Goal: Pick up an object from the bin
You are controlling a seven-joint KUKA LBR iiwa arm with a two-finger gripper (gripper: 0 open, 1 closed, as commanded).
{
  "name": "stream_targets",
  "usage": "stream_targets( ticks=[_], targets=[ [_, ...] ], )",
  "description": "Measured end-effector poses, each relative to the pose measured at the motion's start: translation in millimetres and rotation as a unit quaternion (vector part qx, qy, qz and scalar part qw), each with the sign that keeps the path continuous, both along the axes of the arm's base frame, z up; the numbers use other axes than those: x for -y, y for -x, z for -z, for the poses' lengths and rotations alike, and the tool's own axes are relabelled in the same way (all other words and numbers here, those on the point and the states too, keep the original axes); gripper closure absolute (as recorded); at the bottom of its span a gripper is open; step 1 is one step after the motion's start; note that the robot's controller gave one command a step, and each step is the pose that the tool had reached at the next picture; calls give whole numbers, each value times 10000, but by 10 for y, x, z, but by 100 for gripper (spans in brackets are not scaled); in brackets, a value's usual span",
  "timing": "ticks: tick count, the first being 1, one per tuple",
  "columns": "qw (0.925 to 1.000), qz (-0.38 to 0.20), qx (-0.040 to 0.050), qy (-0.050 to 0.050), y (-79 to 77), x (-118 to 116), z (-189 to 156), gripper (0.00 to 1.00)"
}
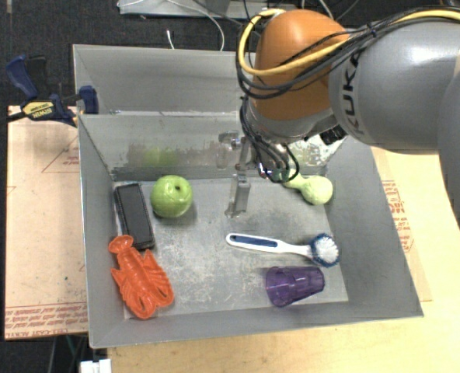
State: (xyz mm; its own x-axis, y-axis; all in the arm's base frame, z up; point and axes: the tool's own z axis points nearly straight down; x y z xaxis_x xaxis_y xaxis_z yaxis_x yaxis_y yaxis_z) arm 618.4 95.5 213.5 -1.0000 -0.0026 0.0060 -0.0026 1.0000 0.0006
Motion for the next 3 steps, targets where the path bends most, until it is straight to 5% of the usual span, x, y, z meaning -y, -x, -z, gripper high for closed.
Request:
stream_targets(
  ticks=[1,2,3],
  targets=[
    [10000,14,40,-3,-16,7,-51,0],
    [9999,-139,59,-16,-203,-759,1365,0],
    [9965,-831,127,-7,-154,-769,609,0]
  ],
)
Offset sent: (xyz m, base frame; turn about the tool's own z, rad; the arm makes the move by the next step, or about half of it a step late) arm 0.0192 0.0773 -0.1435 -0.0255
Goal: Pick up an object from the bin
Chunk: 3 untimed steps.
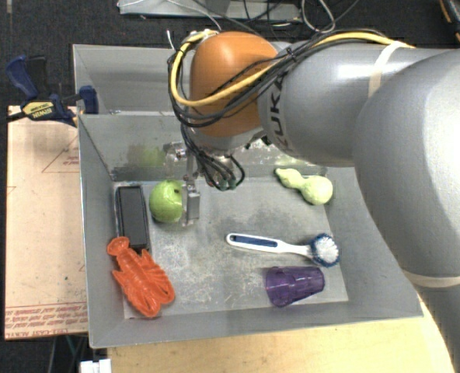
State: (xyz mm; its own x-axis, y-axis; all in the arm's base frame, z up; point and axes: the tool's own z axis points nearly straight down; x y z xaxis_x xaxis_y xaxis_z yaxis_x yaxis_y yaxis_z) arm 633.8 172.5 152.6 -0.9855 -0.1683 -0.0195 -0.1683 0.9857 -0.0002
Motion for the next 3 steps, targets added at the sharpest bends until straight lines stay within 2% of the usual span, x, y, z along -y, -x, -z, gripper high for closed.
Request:
stream_targets(
  ticks=[1,2,3],
  targets=[
    [9983,577,-98,-33,-6,-28,837,0],
    [9988,489,-34,-34,-25,-33,155,0],
    [9971,754,-91,-42,-7,95,807,100]
  ],
)
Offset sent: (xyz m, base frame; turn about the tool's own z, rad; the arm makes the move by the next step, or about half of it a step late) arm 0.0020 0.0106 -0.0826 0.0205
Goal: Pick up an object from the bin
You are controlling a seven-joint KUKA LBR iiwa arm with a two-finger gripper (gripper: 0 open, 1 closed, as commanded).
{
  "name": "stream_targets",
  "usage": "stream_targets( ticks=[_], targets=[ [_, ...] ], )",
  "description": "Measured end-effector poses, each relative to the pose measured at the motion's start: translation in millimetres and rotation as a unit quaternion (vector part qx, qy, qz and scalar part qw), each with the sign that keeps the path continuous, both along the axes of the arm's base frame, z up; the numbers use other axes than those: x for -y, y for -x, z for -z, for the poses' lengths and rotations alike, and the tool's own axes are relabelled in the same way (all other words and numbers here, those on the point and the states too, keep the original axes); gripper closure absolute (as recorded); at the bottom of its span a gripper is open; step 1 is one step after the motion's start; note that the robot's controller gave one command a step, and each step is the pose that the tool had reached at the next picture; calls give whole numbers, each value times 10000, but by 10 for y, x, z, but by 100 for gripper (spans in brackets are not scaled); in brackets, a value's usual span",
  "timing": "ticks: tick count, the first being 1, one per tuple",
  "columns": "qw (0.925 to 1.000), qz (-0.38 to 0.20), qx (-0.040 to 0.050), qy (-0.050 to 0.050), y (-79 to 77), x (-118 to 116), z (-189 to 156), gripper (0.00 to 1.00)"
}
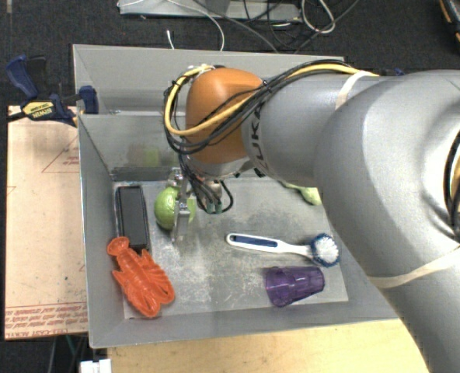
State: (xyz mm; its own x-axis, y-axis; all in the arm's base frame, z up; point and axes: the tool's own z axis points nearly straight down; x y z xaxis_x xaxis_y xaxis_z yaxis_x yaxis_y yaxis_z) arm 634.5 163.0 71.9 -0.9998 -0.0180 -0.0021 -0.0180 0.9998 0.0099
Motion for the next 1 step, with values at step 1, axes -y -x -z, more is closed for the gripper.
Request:
stream_targets(
  ticks=[1],
  targets=[
    [10000,1,0,0,0,0,0,100]
  ],
)
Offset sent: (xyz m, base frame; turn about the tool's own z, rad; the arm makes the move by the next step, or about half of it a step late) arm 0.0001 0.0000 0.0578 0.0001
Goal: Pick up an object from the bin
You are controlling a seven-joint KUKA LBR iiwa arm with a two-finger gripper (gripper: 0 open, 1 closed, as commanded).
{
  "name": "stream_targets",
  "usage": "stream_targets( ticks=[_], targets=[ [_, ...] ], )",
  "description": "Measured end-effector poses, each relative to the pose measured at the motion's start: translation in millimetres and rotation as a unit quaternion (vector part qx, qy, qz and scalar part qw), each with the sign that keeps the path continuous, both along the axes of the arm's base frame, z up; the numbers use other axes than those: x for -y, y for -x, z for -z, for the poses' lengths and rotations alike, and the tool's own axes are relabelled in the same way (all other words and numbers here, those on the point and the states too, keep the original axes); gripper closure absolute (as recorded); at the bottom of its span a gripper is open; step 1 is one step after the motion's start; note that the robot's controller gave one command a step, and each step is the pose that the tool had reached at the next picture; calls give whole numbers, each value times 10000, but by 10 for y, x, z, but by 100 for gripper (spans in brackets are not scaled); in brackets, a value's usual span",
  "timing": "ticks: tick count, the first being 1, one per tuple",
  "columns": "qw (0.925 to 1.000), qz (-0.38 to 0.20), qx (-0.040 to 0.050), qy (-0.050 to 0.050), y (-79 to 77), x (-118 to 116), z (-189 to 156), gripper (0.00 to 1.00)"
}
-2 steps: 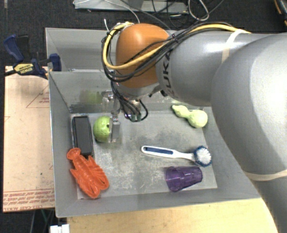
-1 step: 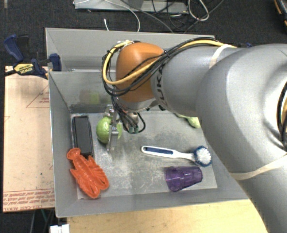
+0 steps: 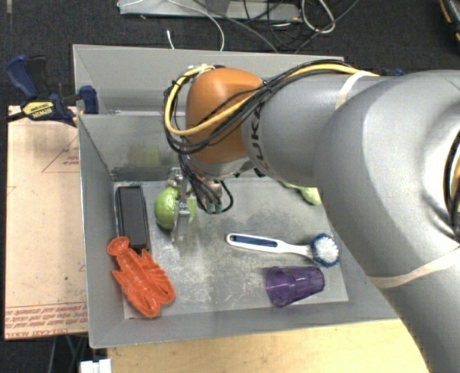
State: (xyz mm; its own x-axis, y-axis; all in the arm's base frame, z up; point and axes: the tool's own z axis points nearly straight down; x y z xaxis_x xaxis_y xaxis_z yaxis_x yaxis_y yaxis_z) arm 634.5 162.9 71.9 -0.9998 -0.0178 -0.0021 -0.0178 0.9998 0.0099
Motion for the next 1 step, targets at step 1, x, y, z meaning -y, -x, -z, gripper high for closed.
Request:
stream_targets(
  ticks=[1],
  targets=[
    [10000,-1,-42,12,28,8,-131,100]
  ],
)
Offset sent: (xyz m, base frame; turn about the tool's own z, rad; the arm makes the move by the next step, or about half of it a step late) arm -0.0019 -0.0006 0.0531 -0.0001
